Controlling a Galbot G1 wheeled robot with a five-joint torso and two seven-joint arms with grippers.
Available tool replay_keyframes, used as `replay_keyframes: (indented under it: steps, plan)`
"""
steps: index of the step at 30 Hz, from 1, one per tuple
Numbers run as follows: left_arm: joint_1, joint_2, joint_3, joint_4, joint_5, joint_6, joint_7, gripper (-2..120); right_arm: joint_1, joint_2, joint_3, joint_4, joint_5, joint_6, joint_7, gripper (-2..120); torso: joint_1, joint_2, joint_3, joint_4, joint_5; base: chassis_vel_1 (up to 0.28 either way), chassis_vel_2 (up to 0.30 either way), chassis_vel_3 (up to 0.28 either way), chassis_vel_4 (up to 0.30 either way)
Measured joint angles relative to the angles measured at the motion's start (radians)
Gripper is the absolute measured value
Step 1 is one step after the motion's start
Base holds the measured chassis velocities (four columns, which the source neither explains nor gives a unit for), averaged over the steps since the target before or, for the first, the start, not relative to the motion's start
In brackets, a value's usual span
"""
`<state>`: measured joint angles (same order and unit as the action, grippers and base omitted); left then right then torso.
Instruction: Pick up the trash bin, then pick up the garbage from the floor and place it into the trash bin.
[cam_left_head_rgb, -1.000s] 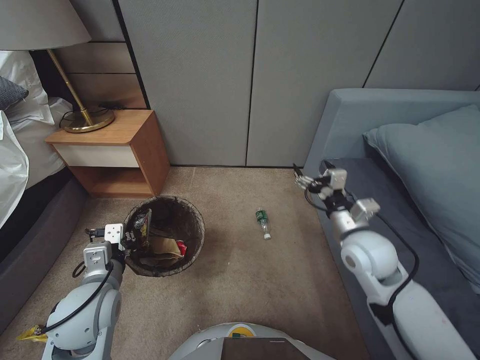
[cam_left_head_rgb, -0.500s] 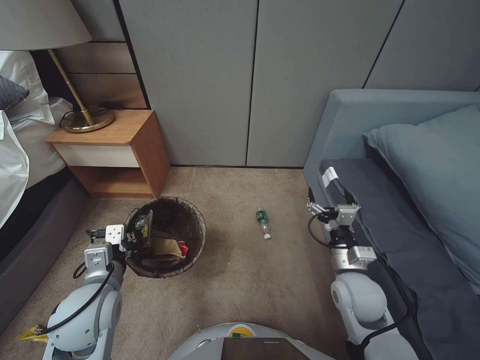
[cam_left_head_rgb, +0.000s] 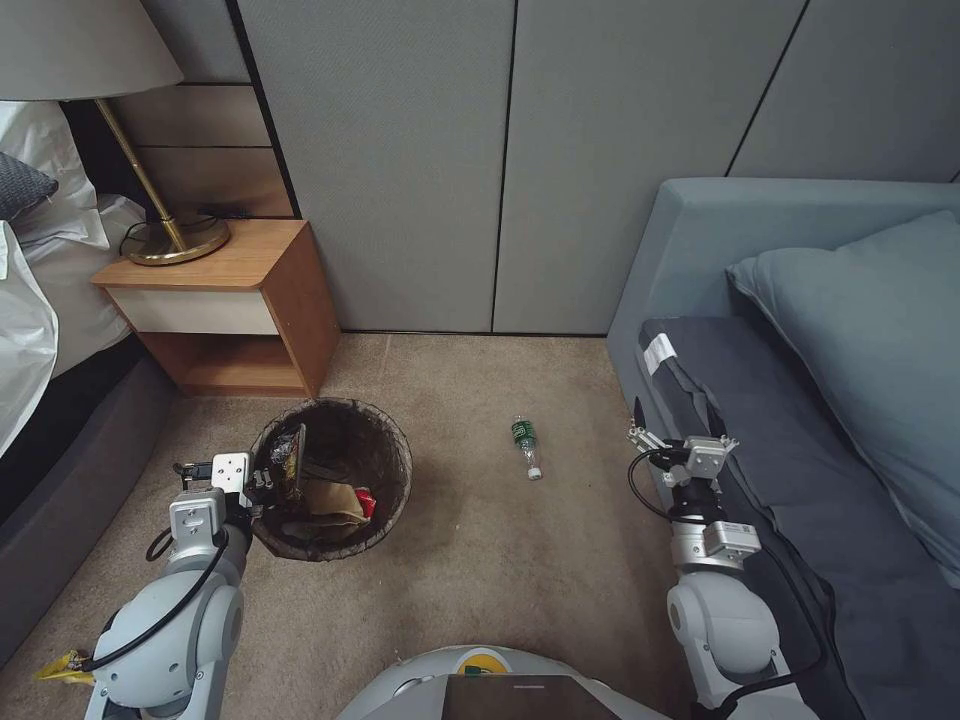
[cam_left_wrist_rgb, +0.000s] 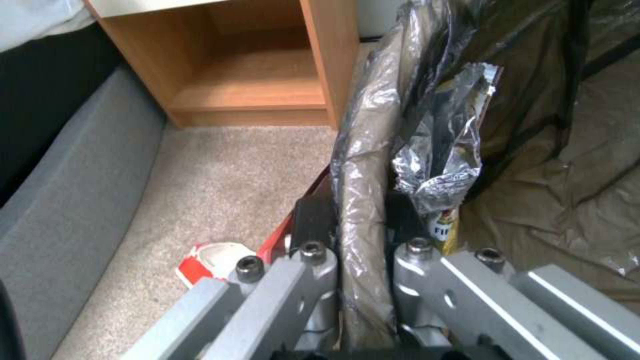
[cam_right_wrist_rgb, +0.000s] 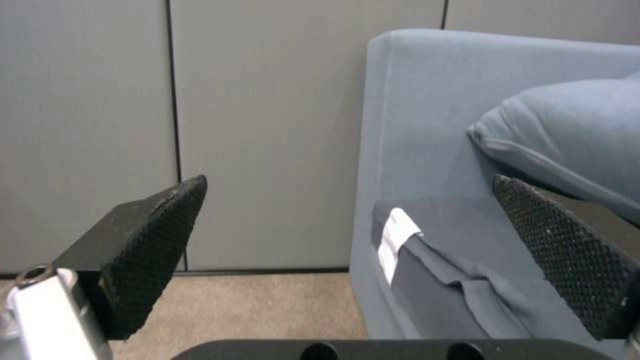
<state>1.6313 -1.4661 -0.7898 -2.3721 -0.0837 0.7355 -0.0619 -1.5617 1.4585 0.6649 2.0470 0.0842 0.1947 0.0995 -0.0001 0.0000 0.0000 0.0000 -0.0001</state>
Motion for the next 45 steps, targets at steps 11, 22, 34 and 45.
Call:
replay_keyframes:
  steps: [11, 22, 34, 45]
  plan:
    - [0.007, -0.003, 0.004, -0.008, 0.001, 0.0, -0.001, 4, 0.008, 0.002, -0.015, -0.003, -0.004, -0.009, 0.007, 100, 0.0, 0.0, 0.0, 0.0, 0.0001, 0.0, 0.0, 0.0, 0.0]
    - [0.011, -0.006, 0.002, -0.01, 0.003, 0.0, -0.001, 4, 0.028, -0.008, 0.005, -0.012, 0.011, -0.021, -0.025, 100, 0.0, 0.0, 0.0, 0.0, 0.0, 0.0, 0.0, 0.0, 0.0]
    - [0.004, -0.008, 0.002, -0.008, 0.004, 0.0, 0.0, 4, 0.049, -0.017, 0.004, -0.019, 0.02, -0.039, -0.016, 100, 0.0, 0.0, 0.0, 0.0, 0.0001, -0.077, 0.075, 0.073, -0.073]
    - [0.002, -0.009, 0.001, -0.004, 0.005, 0.0, -0.001, 4, 0.048, -0.017, 0.004, -0.027, 0.024, -0.042, 0.002, 100, 0.0, 0.0, 0.0, -0.0002, 0.0002, -0.14, 0.142, 0.151, -0.151]
